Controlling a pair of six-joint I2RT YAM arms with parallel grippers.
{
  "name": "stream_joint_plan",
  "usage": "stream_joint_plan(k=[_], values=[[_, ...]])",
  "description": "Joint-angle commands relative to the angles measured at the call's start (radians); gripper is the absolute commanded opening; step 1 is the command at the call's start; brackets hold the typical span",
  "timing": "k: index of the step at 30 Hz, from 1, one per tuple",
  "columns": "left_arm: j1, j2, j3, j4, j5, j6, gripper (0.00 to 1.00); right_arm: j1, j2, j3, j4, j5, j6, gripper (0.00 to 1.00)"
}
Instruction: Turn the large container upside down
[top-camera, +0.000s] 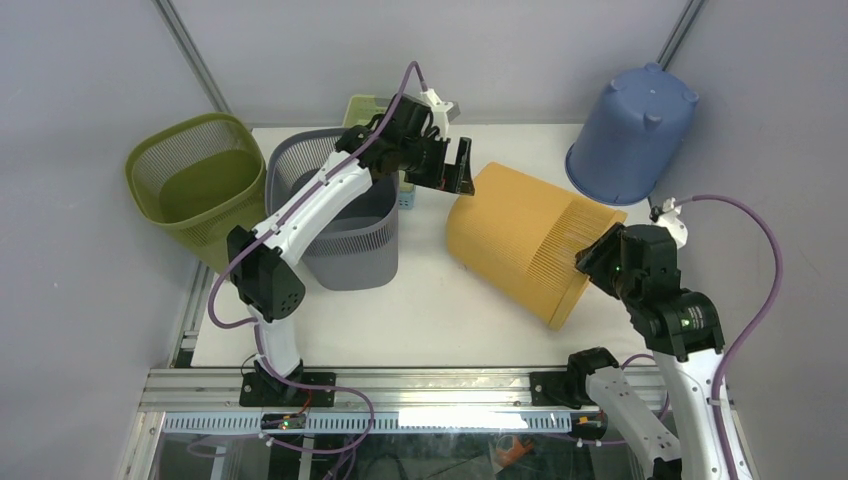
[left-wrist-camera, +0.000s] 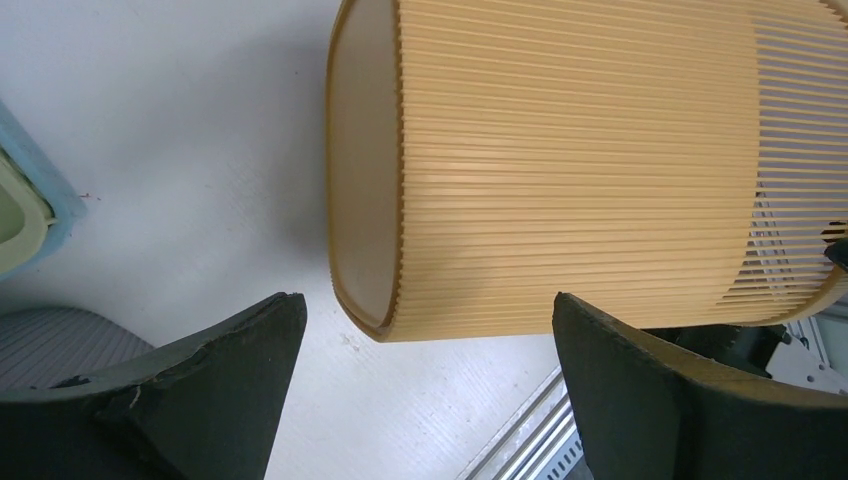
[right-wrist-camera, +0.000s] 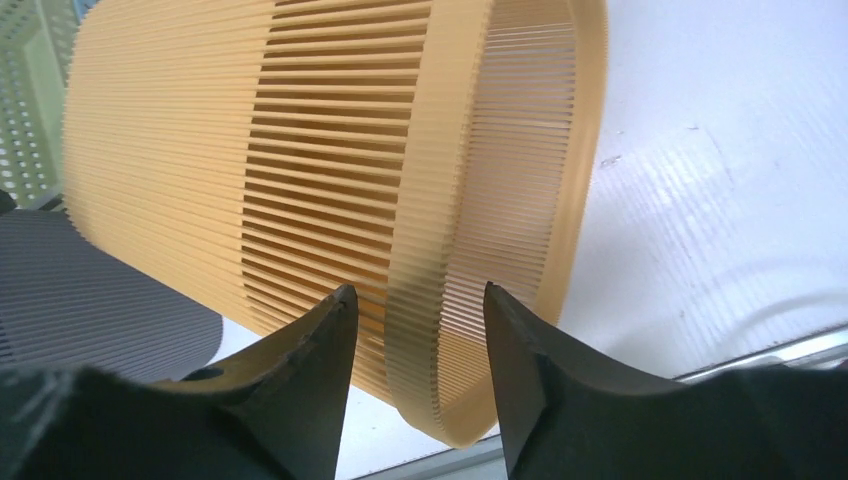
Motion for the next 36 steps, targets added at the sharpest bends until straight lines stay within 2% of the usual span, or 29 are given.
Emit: stream_joint_plan(k=[1, 15, 19, 23, 31, 36], values=[[-0.007, 0.008, 0.004, 0.04, 0.031, -0.007, 0.99, -0.004, 0.013, 0.054, -0.04, 0.097, -0.04, 0.52], [-0.029, 0.121, 0.051, 0.081, 0.166, -0.039, 0.99, -0.003, 0.01, 0.072, -0.064, 0.121, -0.029, 0.38], [-0.042, 0.134, 0.069, 0.09, 0.218, -0.055, 0.99, -0.004, -0.006, 0.037, -0.033, 0.067, 0.0, 0.34], [-0.042, 0.127, 0.093, 0.102, 0.252, -0.075, 0.99, -0.004, -0.046, -0.036, 0.075, -0.07, 0.078, 0.31], [-0.036, 0.117, 0.16, 0.101, 0.273, -0.1, 0.99, -0.004, -0.228, -0.297, 0.422, -0.286, 0.351, 0.0], [-0.015, 0.12, 0.239, 0.085, 0.28, -0.113, 0.99, -0.003, -0.248, -0.43, 0.625, -0.386, 0.445, 0.0]])
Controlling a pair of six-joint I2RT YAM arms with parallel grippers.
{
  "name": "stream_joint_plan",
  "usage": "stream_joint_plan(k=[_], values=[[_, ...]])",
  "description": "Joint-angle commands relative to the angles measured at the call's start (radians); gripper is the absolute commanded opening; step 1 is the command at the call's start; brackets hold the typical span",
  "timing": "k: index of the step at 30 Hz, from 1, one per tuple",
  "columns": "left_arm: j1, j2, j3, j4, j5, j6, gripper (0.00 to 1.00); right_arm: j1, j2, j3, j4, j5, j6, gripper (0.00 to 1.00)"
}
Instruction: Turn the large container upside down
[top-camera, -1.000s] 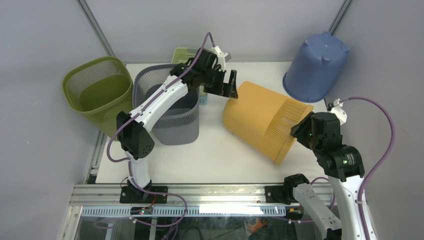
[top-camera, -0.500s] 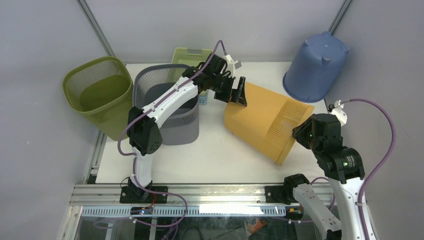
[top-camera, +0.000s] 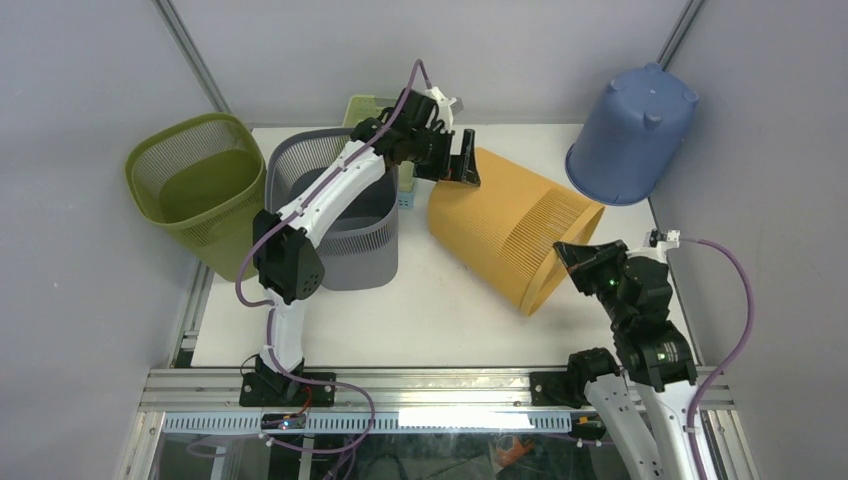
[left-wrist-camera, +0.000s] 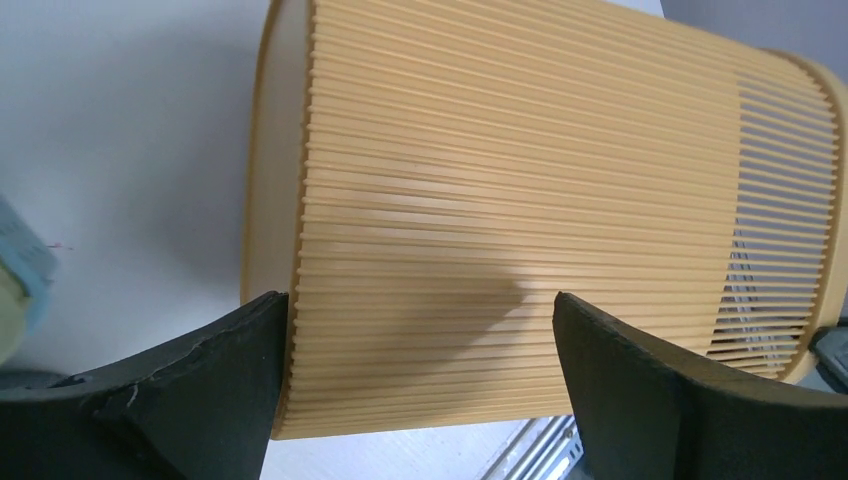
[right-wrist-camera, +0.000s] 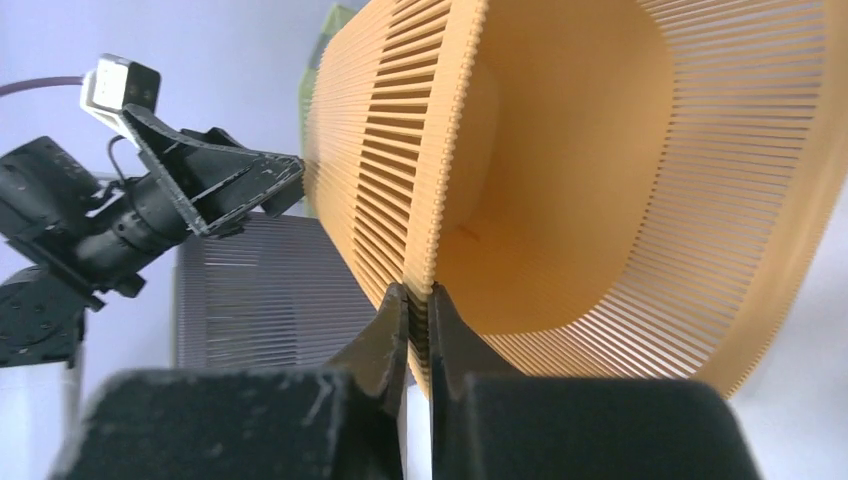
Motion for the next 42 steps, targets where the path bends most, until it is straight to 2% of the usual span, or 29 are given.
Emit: stream_joint_plan(k=[1, 10, 16, 21, 25, 30, 39, 42], values=[[-0.036, -0.043, 0.154, 0.049, 0.182, -0.071, 0.99, 0.008, 0.023, -0.121, 0.272, -0.188, 0.134, 0.0], [-0.013, -0.031, 0.322, 0.061, 0.207, -0.115, 0.99, 0.007, 0.039, -0.316, 0.687, -0.241, 0.229, 0.0], [-0.011, -0.043, 0.338, 0.109, 0.223, -0.132, 0.99, 0.007, 0.102, -0.411, 0.82, -0.244, 0.234, 0.0], [-0.012, -0.048, 0.336, 0.138, 0.253, -0.15, 0.99, 0.007, 0.106, -0.481, 0.83, -0.233, 0.249, 0.0], [-0.015, -0.053, 0.329, 0.175, 0.282, -0.175, 0.99, 0.008, 0.049, -0.534, 0.763, -0.183, 0.258, 0.0], [-0.035, -0.054, 0.32, 0.226, 0.307, -0.205, 0.99, 0.008, -0.042, -0.614, 0.684, -0.149, 0.293, 0.1], [-0.127, -0.07, 0.28, 0.29, 0.302, -0.236, 0.99, 0.007, -0.16, -0.634, 0.513, -0.085, 0.295, 0.12], [-0.156, -0.079, 0.259, 0.303, 0.296, -0.243, 0.99, 0.008, -0.152, -0.632, 0.497, -0.079, 0.291, 0.19]])
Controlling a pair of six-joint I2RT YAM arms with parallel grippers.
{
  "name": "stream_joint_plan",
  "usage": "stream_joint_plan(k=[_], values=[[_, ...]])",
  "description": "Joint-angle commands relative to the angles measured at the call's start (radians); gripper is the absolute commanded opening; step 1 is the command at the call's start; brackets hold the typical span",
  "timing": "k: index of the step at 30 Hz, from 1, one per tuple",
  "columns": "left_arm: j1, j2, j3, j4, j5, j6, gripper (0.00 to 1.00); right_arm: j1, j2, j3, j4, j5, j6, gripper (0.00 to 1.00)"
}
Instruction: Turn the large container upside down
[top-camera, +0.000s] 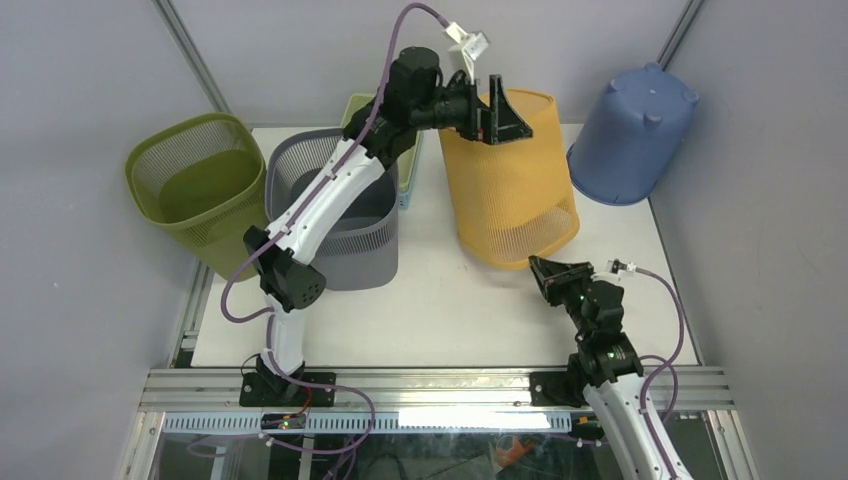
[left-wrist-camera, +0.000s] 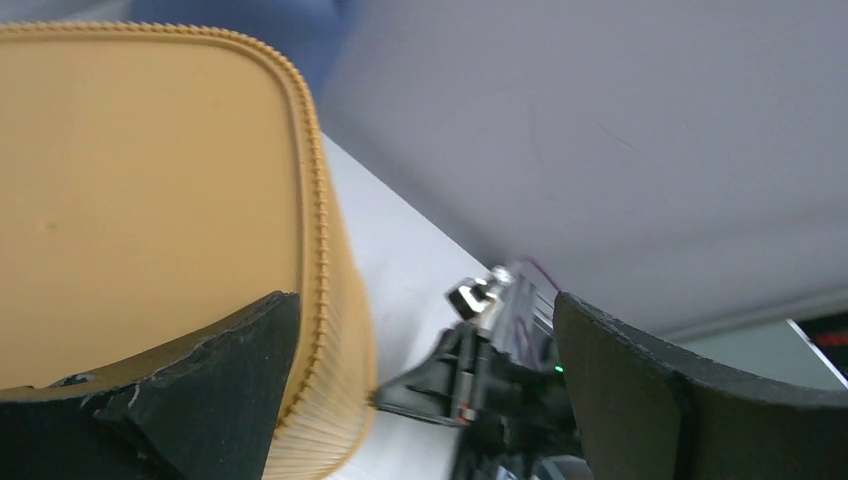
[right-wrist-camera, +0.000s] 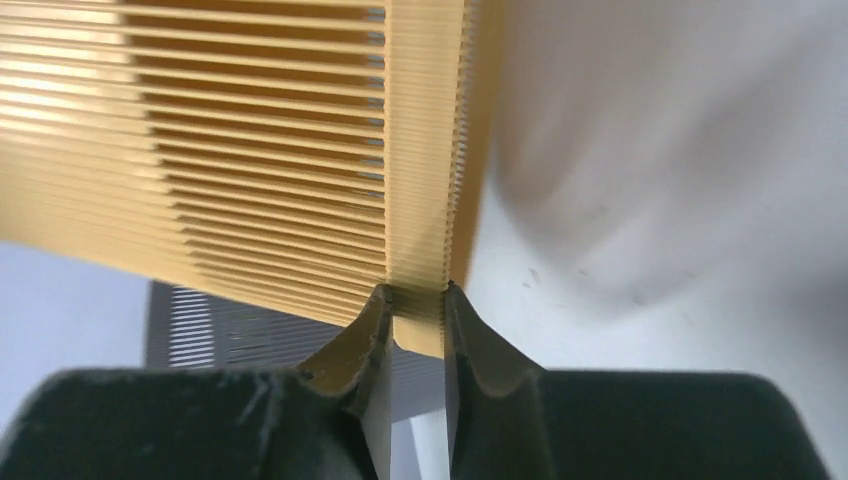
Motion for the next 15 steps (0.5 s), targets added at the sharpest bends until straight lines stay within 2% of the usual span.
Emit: stream_joint_plan(k=[1, 5, 7, 9, 10, 12, 15], values=[[-0.11, -0.066, -0.028, 0.0, 0.163, -0.094, 0.99, 0.014, 0.014, -0.002, -0.108, 0.006, -0.042, 0.22], [-0.139, -0.07, -0.056, 0.009, 0.153, -0.092, 0.99, 0.014, 0.048, 0.029, -0.123, 0.021, -0.069, 0.43], [-0.147, -0.067, -0.062, 0.01, 0.154, -0.094, 0.99, 0.015, 0.06, 0.064, -0.175, 0.043, -0.092, 0.57], [-0.154, -0.064, -0.061, 0.01, 0.157, -0.094, 0.99, 0.014, 0.074, 0.136, -0.286, 0.089, -0.12, 0.78], [-0.153, -0.063, -0.062, 0.01, 0.158, -0.093, 0.99, 0.014, 0.083, 0.171, -0.355, 0.115, -0.138, 0.83], [-0.153, -0.063, -0.063, 0.01, 0.16, -0.093, 0.99, 0.015, 0.101, 0.242, -0.472, 0.157, -0.198, 0.9], [-0.153, -0.068, -0.062, 0.01, 0.165, -0.088, 0.99, 0.014, 0.11, 0.345, -0.614, 0.176, -0.296, 0.92]])
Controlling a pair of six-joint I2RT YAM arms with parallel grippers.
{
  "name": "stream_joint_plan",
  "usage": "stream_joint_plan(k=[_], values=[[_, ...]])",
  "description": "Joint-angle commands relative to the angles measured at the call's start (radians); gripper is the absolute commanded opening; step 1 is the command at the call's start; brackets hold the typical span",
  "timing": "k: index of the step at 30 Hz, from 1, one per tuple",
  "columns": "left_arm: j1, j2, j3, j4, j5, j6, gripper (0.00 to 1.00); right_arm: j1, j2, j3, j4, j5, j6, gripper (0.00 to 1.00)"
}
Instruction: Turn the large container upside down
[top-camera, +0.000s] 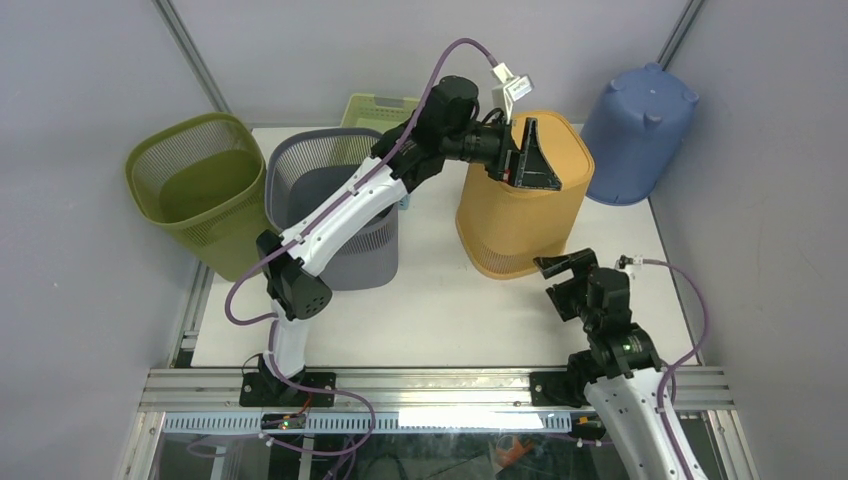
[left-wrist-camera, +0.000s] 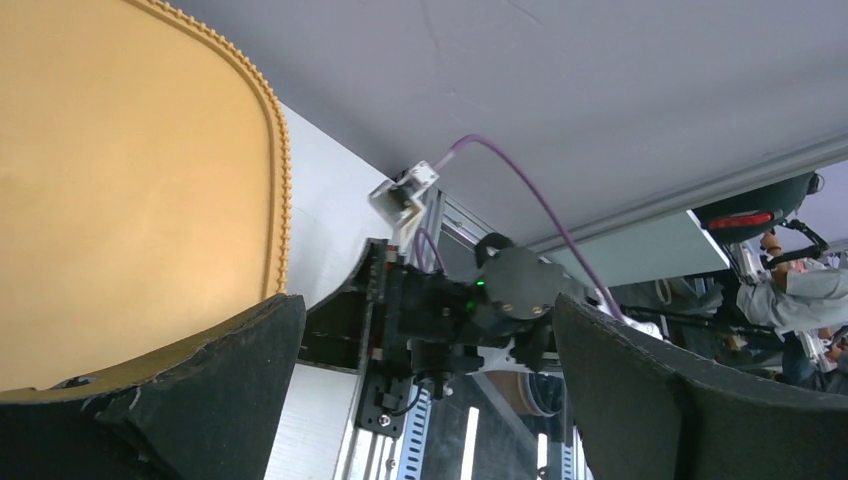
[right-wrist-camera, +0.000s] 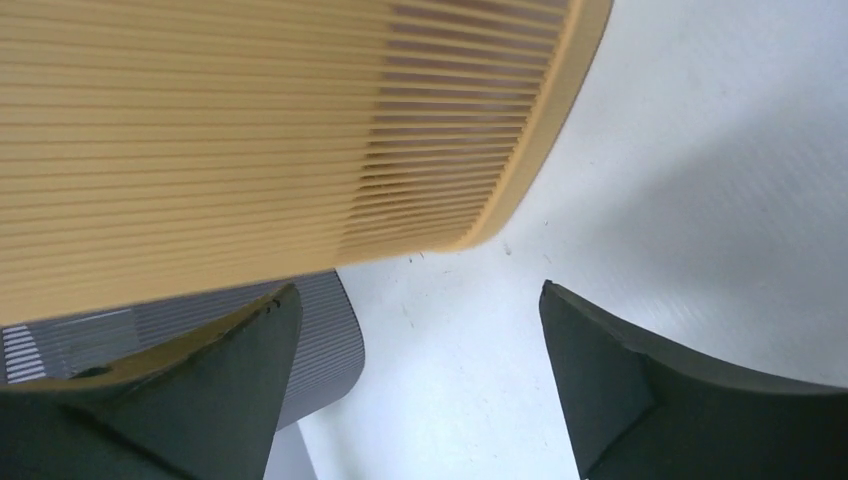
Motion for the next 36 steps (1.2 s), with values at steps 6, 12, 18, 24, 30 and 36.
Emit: stream_joint_plan(k=[6, 12, 18, 24, 30, 36], values=[[0.009, -0.113, 0.049, -0.03, -0.025, 0.047, 0.99, 0.004, -0.024, 0.249, -0.205, -0.128, -0.367, 0.91], [0.008, -0.336, -0.19, -0.094, -0.285, 0.187, 0.99, 0.011, 0.059, 0.177, 0.104, -0.466, -0.297, 0.88], [0.008, -0.494, -0.247, -0.159, -0.433, 0.233, 0.99, 0.136, 0.26, 0.149, 0.435, -0.343, -0.186, 0.89], [0.009, -0.571, -0.294, -0.21, -0.547, 0.242, 0.99, 0.301, 0.626, 0.274, 0.658, -0.099, -0.127, 0.92], [0.009, -0.627, -0.334, -0.245, -0.567, 0.215, 0.99, 0.162, 0.845, 0.365, 0.764, 0.043, -0.092, 0.94], [0.009, -0.649, -0.339, -0.31, -0.628, 0.232, 0.99, 0.041, 1.04, 0.606, 0.666, -0.103, -0.156, 0.94]])
